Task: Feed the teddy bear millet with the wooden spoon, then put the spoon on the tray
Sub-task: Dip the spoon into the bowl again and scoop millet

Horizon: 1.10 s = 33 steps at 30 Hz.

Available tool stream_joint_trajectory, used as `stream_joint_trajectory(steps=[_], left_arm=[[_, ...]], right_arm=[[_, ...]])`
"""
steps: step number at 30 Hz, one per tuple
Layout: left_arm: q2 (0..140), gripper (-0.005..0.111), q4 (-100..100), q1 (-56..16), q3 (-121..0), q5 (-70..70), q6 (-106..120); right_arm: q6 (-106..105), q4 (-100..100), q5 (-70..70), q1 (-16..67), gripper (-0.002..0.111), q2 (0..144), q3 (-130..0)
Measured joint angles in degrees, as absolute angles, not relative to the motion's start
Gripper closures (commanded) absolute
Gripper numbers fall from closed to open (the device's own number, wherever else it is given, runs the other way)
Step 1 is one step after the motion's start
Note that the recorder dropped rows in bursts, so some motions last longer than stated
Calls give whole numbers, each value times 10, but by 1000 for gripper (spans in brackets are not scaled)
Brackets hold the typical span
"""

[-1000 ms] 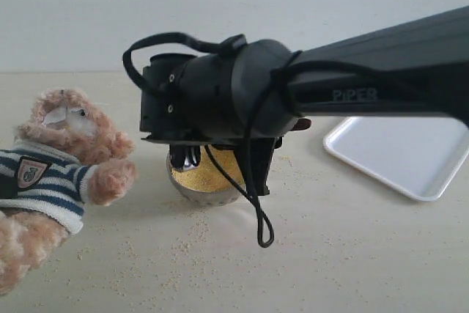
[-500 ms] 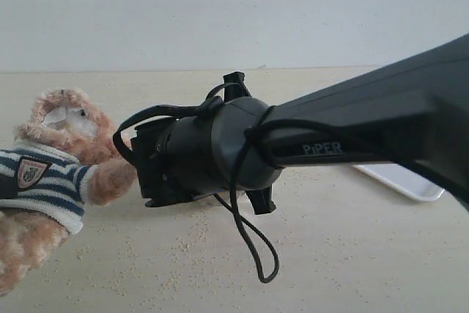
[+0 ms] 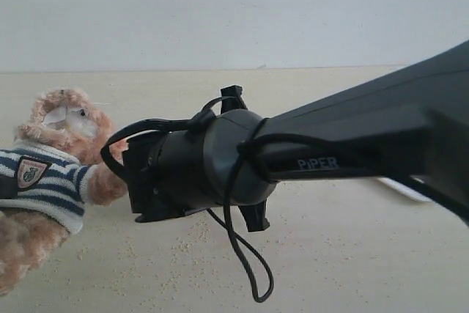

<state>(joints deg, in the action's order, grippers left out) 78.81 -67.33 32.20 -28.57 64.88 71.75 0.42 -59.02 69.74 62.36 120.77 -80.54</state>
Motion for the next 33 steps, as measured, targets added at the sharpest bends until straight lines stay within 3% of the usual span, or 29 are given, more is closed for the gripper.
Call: stream_joint_trajectory(steps=[8, 22, 33], left_arm=[[788, 102, -673, 322, -286, 649, 717], [788, 102, -673, 322, -286, 649, 717], [788, 102, -673, 322, -286, 649, 717]], right_arm=[[8, -506, 696, 623, 108, 1185, -805], [-4, -231, 597, 515, 108, 1128, -858], [-50, -126, 652, 476, 108, 1078, -869]])
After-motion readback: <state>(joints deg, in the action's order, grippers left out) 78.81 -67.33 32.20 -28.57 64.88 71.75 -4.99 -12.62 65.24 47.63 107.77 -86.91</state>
